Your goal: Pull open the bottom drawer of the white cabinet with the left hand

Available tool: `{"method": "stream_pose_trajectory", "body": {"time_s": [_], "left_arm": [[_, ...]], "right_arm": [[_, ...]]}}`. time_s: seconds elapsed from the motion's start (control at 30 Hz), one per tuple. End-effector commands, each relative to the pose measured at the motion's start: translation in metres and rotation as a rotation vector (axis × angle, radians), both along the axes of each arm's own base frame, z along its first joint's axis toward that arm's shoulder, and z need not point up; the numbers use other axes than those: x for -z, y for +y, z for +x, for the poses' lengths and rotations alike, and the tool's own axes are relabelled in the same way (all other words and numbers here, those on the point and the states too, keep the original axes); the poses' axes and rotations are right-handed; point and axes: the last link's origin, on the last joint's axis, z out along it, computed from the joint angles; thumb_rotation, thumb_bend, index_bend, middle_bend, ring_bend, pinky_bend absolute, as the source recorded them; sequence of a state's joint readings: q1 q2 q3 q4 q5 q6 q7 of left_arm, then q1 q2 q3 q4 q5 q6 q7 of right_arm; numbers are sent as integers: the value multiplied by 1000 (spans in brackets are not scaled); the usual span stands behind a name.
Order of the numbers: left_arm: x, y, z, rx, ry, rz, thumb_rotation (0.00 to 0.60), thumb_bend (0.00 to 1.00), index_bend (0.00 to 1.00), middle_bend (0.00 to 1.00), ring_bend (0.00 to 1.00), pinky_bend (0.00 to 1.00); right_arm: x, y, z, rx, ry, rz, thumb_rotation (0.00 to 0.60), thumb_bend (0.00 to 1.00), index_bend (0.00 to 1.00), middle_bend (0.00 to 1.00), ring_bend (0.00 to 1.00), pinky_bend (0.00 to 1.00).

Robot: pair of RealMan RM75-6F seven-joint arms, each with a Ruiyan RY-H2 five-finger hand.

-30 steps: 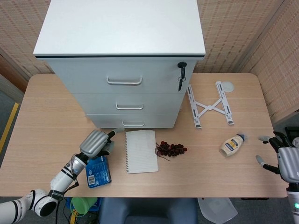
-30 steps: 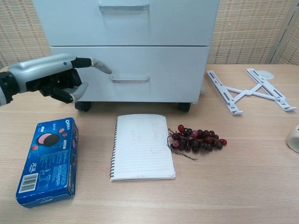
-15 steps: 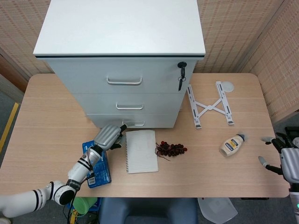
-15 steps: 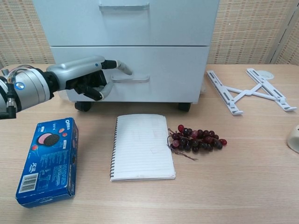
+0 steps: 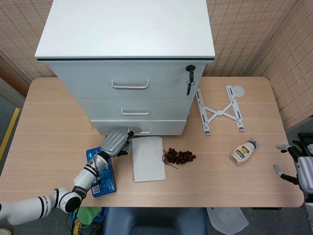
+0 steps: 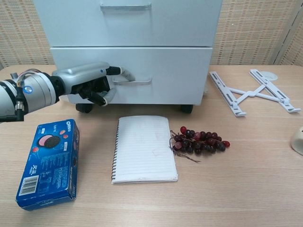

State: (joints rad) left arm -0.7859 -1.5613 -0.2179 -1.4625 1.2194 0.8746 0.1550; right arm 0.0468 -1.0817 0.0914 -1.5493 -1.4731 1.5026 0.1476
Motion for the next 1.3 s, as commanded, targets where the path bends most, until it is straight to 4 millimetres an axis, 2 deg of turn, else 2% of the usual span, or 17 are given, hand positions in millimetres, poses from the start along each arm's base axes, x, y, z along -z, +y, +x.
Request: {"method": "stream_pose_trajectory", "body": {"time_s": [0.03,0.67,1.3], "left_arm": [[-1,-3,-2,1,13,-6,600,671,189,937,985,1000],[-15,-40,-6,24,23,-31,600,672,206,937,985,1000],[-21,-63,-6,36,35,-38,600,671,213,937,985,1000]], "right_arm": [[0,0,0,-1,0,2,600,205,308,390,335,436],[0,1,2,-4,7,7,600,204,307,390,334,436],[-2,5,3,-10,6,-4,600,205,308,390,335,436]]}}
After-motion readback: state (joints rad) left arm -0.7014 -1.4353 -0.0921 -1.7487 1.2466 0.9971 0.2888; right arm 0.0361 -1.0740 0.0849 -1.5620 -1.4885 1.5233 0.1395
